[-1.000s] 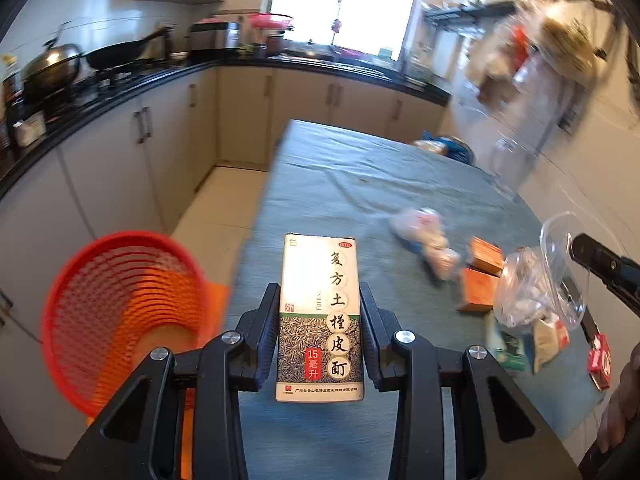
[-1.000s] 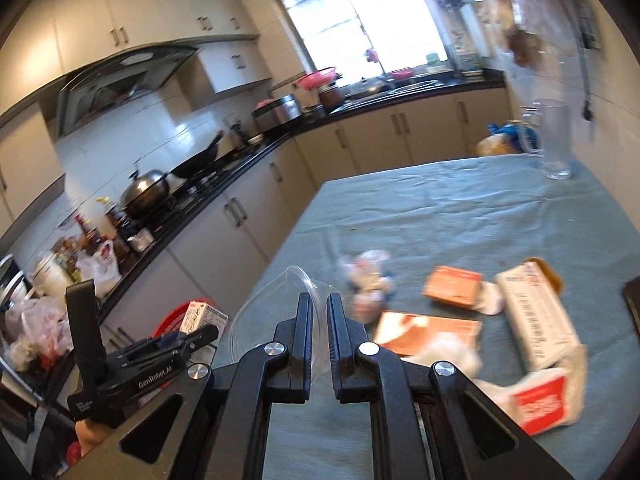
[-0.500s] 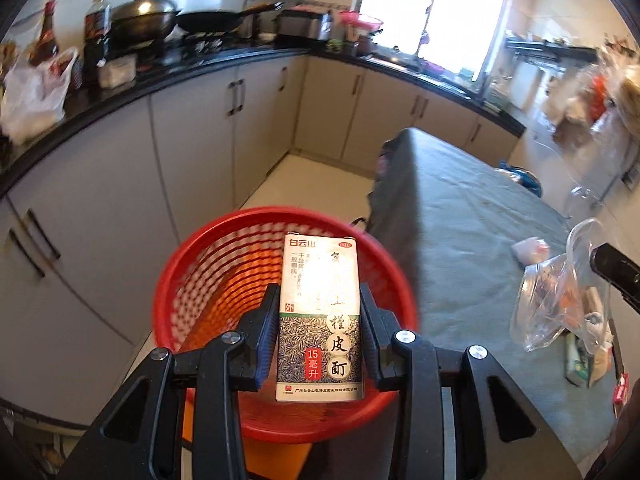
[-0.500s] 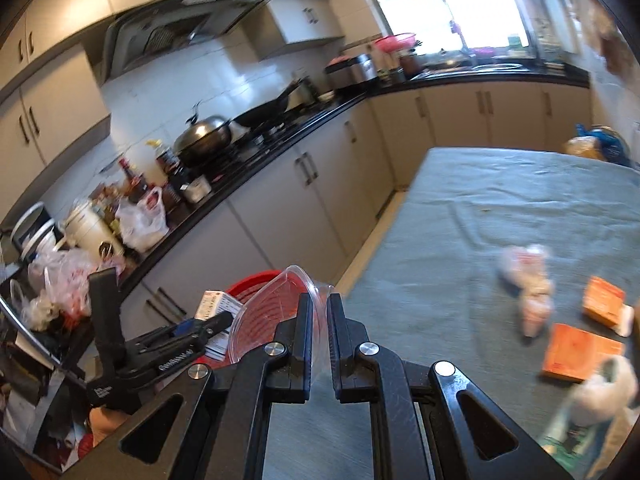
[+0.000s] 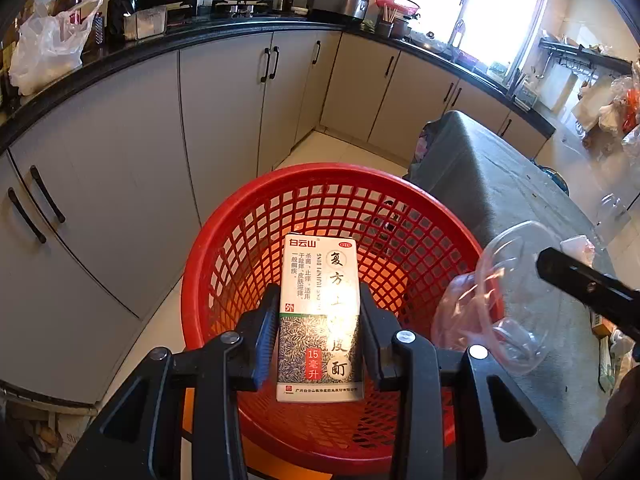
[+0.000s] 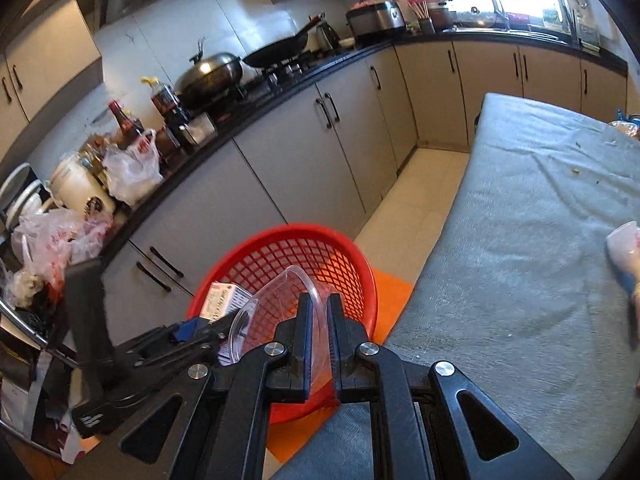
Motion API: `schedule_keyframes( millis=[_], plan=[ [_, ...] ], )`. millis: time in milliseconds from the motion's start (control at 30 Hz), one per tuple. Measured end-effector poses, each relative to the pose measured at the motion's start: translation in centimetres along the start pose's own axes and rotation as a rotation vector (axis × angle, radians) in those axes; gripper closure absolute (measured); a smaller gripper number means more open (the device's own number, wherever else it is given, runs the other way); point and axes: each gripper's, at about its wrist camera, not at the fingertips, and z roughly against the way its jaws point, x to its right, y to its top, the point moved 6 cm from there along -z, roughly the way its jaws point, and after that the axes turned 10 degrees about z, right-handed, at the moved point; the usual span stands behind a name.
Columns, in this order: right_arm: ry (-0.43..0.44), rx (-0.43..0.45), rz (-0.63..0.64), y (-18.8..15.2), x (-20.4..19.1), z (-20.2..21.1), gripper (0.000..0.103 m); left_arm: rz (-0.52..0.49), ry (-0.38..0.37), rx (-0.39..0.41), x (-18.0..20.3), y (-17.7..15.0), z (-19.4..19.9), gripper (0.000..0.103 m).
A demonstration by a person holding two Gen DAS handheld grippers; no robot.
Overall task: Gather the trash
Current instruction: 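Open the left tool to drop the box while the right tool drops the lid, then grasp the white cloth bundle with the left tool while the right tool grasps the long white box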
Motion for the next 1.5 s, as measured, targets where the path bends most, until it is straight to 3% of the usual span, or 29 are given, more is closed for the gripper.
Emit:
schedule_keyframes(
  millis=[100, 200, 333, 667, 800, 1067, 1300, 1400, 1500],
  plan=[
    [-0.006, -0.007, 0.004, 0.0, 0.0, -0.5, 0.094, 0.007, -0.002, -0.011, -0.2, 0.1, -0.5, 0.066],
    [-0.003, -0.011, 0.002, 0.0, 0.0, -0.5, 0.092, 0.006, 0.004, -0.009, -0.1, 0.2, -0.7, 0.056],
    [-0.004, 0.004, 0.000, 0.1, 0.2, 0.2, 0.071, 0.005, 0.000, -0.001, 0.1, 0.1, -0.4, 0.055],
    [-0.006, 0.080, -0.065, -1.2, 2.4, 6.4, 0.069, -0.027, -0.039, 0.047, 3.1, -0.1, 2.8, 0.053],
    [-0.038, 0.122, -0.093, -2.7, 4.3, 10.3, 0.067, -0.076, -0.079, 0.065, 6.5, -0.8, 4.4, 0.049],
    [-0.138, 0.188, -0.213, -6.8, 11.1, 19.2, 0.062, -0.199, -0.222, 0.026, 16.4, -3.8, 5.4, 0.046],
    [-0.247, 0.252, -0.394, -12.7, 18.8, 27.2, 0.061, -0.402, -0.324, -0.062, 26.8, -8.8, 4.9, 0.040],
    [-0.314, 0.266, -0.458, -15.1, 21.8, 29.9, 0.061, -0.492, -0.371, -0.076, 30.6, -11.3, 5.5, 0.027],
    [-0.335, 0.290, -0.513, -17.0, 24.3, 32.3, 0.060, -0.599, -0.405, -0.086, 34.7, -13.8, 5.8, 0.025]
  ],
)
